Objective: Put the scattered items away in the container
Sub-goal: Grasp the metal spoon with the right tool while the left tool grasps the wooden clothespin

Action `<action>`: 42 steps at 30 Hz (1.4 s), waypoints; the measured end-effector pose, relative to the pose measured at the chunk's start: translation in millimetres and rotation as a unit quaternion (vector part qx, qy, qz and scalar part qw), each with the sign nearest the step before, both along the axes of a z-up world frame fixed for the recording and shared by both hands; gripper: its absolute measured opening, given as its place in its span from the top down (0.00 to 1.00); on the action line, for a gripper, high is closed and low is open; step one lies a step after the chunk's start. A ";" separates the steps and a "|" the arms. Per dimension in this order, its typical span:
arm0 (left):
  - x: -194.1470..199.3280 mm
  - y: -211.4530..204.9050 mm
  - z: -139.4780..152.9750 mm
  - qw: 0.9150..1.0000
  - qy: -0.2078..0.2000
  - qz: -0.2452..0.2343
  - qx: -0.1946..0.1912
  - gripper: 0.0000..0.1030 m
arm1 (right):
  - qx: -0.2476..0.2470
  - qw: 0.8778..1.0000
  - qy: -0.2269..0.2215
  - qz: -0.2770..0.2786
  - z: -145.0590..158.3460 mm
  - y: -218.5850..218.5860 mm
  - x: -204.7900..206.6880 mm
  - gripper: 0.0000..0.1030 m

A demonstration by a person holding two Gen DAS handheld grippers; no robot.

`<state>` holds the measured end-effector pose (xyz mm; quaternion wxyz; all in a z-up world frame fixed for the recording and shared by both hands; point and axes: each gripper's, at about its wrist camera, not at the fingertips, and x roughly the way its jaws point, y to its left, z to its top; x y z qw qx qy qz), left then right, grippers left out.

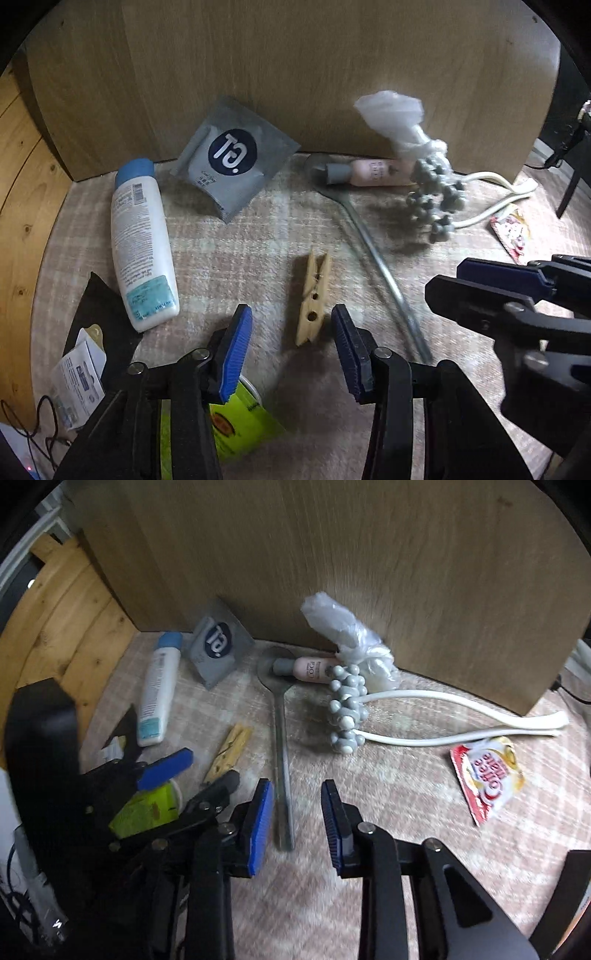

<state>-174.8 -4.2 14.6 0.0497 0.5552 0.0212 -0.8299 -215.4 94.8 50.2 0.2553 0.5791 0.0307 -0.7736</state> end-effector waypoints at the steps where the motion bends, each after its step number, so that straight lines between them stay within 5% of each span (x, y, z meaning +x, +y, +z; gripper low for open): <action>1: -0.7 -1.3 0.3 1.000 0.003 0.001 -0.001 0.67 | 0.002 1.000 -0.003 -0.001 -4.6 -1.9 -2.3 0.74; 6: -2.5 -12.9 1.0 1.000 0.009 0.021 -0.011 0.88 | 0.017 1.000 -0.002 -0.001 -17.6 -14.7 -14.6 0.74; 17: 5.6 -19.5 1.2 0.999 0.016 0.039 0.001 0.89 | 0.062 0.996 0.047 0.034 -22.1 -49.9 -20.4 0.75; 24: 14.7 -15.3 2.1 0.999 0.018 0.041 0.002 0.89 | 0.085 0.991 0.081 0.057 -23.6 -41.3 -6.9 0.90; 36: 35.3 0.6 14.2 0.999 0.024 0.042 0.013 0.89 | 0.021 0.999 0.031 0.040 -15.1 -5.9 4.5 0.92; 42: 53.2 20.8 32.5 0.998 0.036 0.035 0.023 0.89 | 0.002 0.998 0.044 0.034 4.8 18.9 26.0 0.97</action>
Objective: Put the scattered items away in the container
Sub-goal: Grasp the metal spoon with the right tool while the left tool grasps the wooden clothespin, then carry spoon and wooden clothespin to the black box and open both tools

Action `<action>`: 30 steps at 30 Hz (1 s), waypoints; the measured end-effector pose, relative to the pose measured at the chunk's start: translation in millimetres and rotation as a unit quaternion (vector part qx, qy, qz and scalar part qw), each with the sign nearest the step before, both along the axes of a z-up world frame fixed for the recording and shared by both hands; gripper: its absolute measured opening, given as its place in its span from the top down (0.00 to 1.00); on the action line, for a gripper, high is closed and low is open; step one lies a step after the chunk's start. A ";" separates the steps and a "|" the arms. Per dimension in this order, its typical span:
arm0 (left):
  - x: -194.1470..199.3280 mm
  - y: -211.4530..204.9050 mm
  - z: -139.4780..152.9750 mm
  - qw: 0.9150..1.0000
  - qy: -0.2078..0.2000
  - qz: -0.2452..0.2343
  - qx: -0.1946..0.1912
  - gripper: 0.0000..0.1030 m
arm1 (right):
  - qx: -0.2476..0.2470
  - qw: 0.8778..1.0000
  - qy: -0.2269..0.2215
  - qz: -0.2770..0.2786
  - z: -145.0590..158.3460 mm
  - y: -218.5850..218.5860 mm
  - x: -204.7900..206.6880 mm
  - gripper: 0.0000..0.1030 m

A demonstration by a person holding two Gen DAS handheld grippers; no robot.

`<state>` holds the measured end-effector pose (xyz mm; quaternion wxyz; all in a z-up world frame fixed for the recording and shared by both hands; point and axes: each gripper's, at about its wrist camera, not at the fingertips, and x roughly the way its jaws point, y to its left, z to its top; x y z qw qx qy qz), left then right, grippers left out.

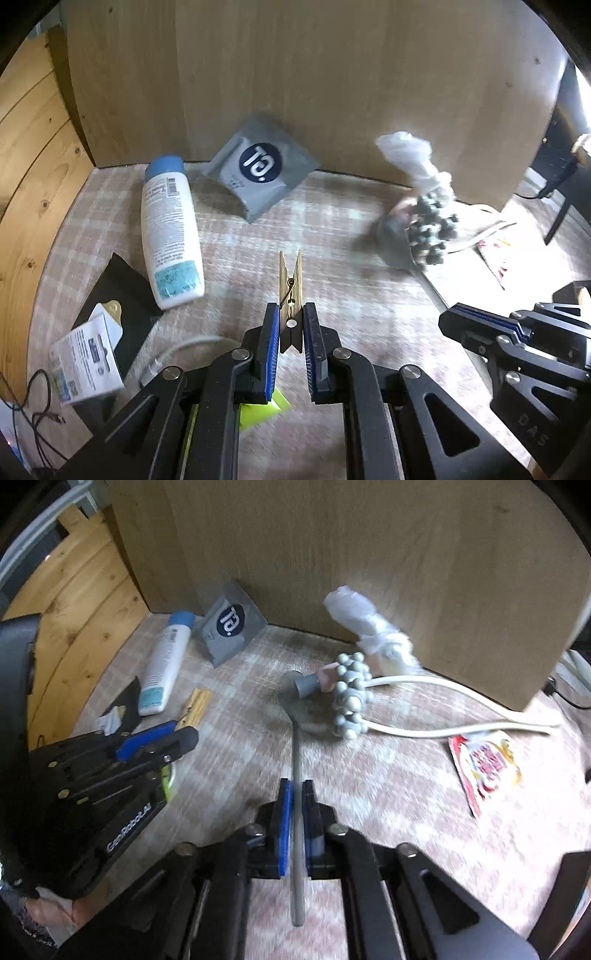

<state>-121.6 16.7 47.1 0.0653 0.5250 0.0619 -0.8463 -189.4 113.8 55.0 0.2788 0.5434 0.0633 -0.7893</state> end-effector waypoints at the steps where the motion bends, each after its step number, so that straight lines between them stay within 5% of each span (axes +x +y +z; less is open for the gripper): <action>1: 4.0 5.0 2.7 1.000 0.002 -0.003 -0.002 0.89 | -0.007 1.000 -0.002 -0.002 3.3 9.2 3.2 0.97; 7: 4.5 21.0 13.8 1.000 -0.002 -0.017 -0.008 0.89 | -0.009 1.000 -0.016 -0.013 -6.4 31.1 26.9 0.97; 15: 16.0 21.9 41.6 0.999 0.012 -0.031 -0.005 0.89 | -0.031 0.999 0.014 -0.034 32.8 71.5 60.3 0.97; 23: 23.8 95.0 76.1 0.995 0.039 -0.090 -0.004 0.89 | -0.036 0.992 0.048 -0.108 71.3 156.1 75.3 0.97; 30: 21.0 184.5 97.6 0.984 0.052 -0.168 0.021 0.89 | -0.026 0.974 0.074 -0.212 97.4 268.4 93.7 0.97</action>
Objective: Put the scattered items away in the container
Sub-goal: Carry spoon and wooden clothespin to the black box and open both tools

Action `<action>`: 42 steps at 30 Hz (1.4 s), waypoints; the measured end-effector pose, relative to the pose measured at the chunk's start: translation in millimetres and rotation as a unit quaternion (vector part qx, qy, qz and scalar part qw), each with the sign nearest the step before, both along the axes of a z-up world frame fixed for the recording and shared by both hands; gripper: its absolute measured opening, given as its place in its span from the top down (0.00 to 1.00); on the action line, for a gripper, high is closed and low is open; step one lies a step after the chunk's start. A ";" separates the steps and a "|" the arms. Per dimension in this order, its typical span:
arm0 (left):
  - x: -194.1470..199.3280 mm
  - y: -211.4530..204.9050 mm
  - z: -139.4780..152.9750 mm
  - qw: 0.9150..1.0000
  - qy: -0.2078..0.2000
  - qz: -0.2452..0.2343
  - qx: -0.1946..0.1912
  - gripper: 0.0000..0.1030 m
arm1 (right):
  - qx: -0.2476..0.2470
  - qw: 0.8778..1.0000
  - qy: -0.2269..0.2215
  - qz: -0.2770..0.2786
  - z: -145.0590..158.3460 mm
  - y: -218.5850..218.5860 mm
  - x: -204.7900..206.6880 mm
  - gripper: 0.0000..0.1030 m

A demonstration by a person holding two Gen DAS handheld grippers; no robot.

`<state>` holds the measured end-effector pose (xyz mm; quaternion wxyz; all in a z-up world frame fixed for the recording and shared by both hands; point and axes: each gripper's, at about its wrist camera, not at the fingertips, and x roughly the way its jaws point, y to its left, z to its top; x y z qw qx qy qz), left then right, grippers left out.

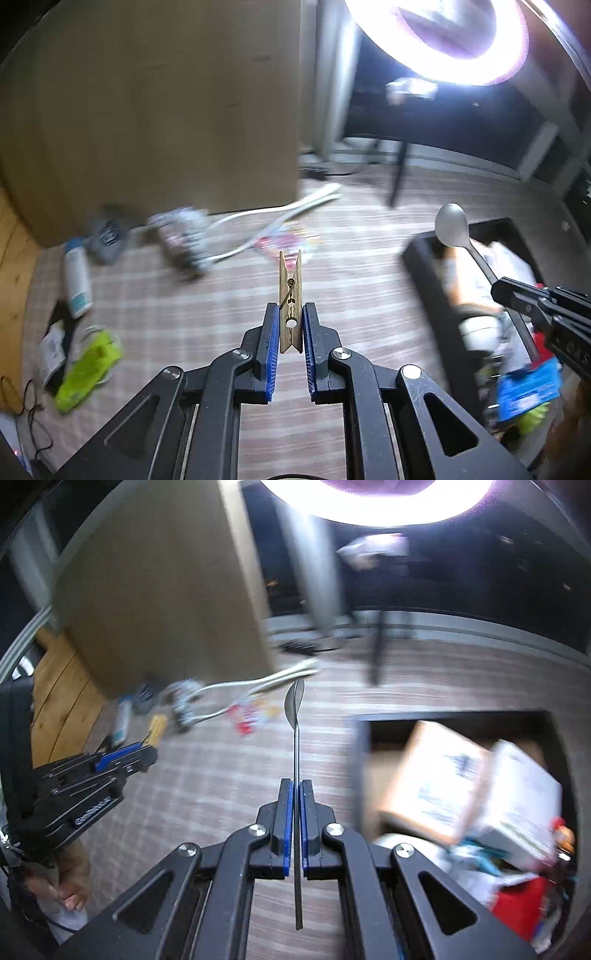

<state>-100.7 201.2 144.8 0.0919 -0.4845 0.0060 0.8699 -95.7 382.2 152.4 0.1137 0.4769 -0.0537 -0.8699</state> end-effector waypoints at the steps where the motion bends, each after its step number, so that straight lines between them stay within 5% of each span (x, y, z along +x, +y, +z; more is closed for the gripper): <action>1: 0.1 13.5 2.8 1.000 0.002 -0.012 0.003 0.89 | 0.001 1.000 0.001 -0.015 2.3 15.4 2.4 0.97; 9: 8.9 118.2 18.7 0.994 0.008 -0.106 0.016 0.89 | 0.009 0.992 0.004 -0.129 11.1 133.5 32.3 0.97; 18: 30.2 200.8 21.2 0.981 0.006 -0.193 0.014 0.87 | 0.015 0.984 0.003 -0.176 16.0 191.5 55.1 0.96; 20: 31.9 210.4 19.6 0.979 0.000 -0.204 0.013 0.55 | 0.013 0.986 0.001 -0.169 16.9 193.6 55.7 0.88; 21: 32.7 211.6 19.4 0.979 0.002 -0.203 0.012 0.37 | 0.017 0.984 -0.002 -0.176 17.1 195.3 56.4 0.71; 23: 33.6 210.3 19.6 0.980 0.012 -0.197 0.002 0.40 | 0.025 0.982 0.006 -0.189 19.6 197.6 57.7 0.58; 42: 31.7 120.5 20.1 0.992 0.020 -0.121 -0.027 0.43 | 0.052 0.985 0.019 -0.162 20.1 155.5 59.1 0.58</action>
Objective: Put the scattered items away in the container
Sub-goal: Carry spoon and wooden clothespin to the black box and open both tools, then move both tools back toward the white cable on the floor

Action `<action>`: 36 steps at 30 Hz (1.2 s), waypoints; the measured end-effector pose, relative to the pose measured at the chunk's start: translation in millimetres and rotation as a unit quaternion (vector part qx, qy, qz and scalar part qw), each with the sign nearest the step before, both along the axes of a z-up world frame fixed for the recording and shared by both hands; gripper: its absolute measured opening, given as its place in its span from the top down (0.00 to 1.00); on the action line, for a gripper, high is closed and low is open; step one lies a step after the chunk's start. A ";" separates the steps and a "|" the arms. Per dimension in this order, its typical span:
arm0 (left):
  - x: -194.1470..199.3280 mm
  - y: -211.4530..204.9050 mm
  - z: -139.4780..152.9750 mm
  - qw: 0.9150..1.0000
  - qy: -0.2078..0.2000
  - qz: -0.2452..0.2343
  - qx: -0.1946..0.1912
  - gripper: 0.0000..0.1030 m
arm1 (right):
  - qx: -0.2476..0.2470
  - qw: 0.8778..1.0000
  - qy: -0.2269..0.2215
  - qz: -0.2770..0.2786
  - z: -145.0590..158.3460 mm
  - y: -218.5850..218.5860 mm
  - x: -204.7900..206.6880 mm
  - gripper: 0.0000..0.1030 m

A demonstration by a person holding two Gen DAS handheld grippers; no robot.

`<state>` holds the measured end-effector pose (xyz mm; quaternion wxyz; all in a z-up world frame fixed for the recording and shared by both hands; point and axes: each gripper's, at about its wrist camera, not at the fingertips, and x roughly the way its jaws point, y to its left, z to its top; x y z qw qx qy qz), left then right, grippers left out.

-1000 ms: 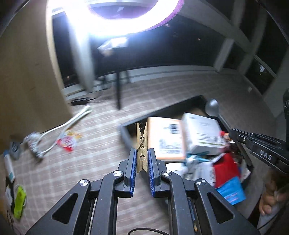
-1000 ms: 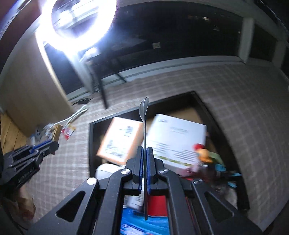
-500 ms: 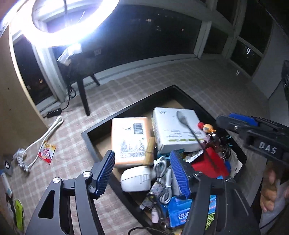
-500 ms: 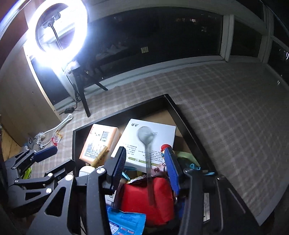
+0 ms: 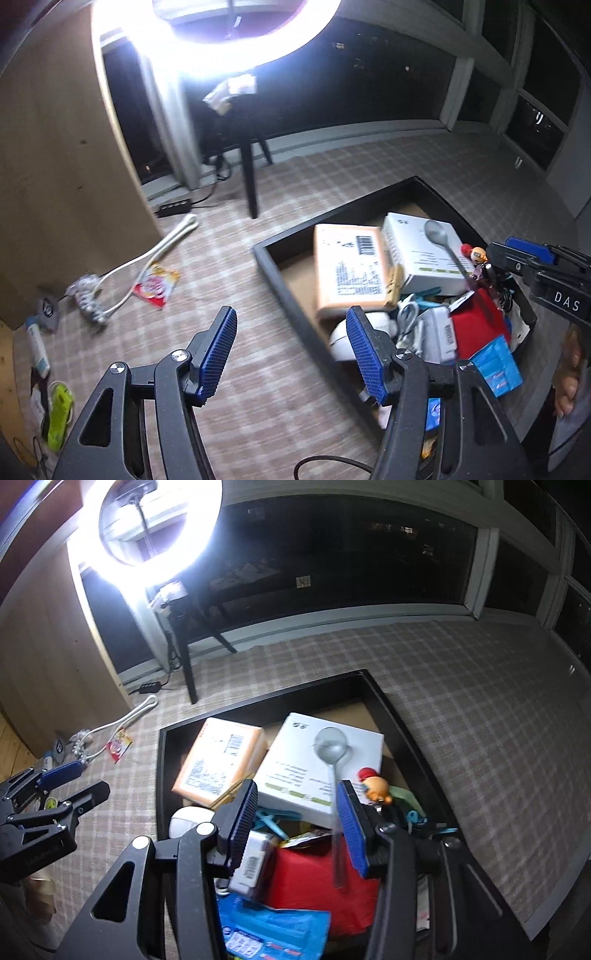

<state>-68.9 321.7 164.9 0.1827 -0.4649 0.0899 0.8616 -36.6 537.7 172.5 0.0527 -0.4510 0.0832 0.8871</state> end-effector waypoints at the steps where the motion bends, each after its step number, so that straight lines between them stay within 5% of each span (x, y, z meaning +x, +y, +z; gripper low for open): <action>1: 2.0 -7.2 1.7 1.000 0.001 0.007 0.001 0.43 | -0.002 1.000 0.002 0.003 1.1 -4.3 0.8 0.58; 9: 23.3 -67.9 13.9 0.998 0.022 0.057 0.007 0.42 | 0.000 0.999 0.011 0.045 10.1 -51.0 7.8 0.58; 19: 46.4 -165.3 -9.0 0.992 0.006 0.126 -0.004 0.42 | -0.013 0.993 -0.005 0.118 2.5 -135.2 12.1 0.57; 36: 50.7 -348.7 -36.0 0.962 -0.014 0.272 -0.013 0.42 | -0.029 0.984 -0.013 0.178 -6.7 -251.8 -29.7 0.57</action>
